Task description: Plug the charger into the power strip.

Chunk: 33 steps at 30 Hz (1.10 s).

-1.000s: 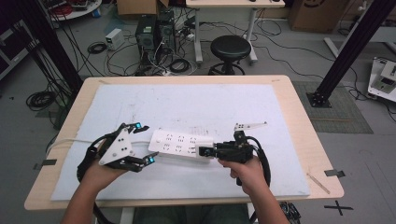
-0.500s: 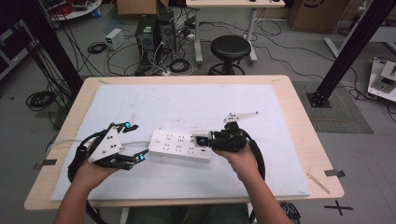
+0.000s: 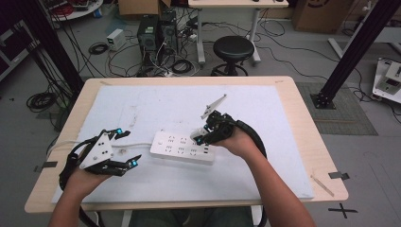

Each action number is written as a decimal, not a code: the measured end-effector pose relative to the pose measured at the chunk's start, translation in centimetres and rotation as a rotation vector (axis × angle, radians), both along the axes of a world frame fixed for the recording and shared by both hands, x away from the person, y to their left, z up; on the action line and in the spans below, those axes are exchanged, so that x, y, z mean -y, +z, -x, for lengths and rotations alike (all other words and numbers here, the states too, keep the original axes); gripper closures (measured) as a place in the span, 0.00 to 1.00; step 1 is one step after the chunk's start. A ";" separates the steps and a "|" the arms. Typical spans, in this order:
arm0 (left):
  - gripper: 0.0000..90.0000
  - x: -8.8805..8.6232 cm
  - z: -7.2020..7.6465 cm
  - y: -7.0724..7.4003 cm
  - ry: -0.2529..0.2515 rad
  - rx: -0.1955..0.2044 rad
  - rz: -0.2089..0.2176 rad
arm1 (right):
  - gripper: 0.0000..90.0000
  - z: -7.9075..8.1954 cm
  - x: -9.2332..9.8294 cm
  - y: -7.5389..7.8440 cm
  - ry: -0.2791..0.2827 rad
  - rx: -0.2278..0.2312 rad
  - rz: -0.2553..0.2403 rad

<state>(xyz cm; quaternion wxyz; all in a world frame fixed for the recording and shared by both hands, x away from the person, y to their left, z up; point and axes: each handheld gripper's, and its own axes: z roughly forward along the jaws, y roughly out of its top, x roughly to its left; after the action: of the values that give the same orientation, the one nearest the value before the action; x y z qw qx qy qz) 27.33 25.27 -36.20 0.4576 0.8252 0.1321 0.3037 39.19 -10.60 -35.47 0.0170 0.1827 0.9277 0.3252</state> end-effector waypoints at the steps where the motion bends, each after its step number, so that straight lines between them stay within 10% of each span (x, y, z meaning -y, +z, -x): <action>1: 0.24 -0.1 0.0 0.0 0.001 -0.001 -0.003 | 0.70 -0.3 -0.4 0.1 0.018 0.007 0.038; 19: 0.24 -1.2 0.2 -1.1 0.014 -0.020 0.000 | 0.70 -2.8 -4.9 0.4 0.198 -0.006 0.416; 33: 0.24 -2.6 0.4 -1.8 0.040 -0.034 0.013 | 0.70 -3.1 -6.5 0.3 0.233 -0.026 0.505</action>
<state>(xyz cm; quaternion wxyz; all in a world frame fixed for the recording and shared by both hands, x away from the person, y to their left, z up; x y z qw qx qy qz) 26.96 27.91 -37.95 0.4544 0.8244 0.1584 0.2980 42.31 -4.07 -35.17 0.0128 0.0690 0.9942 0.0812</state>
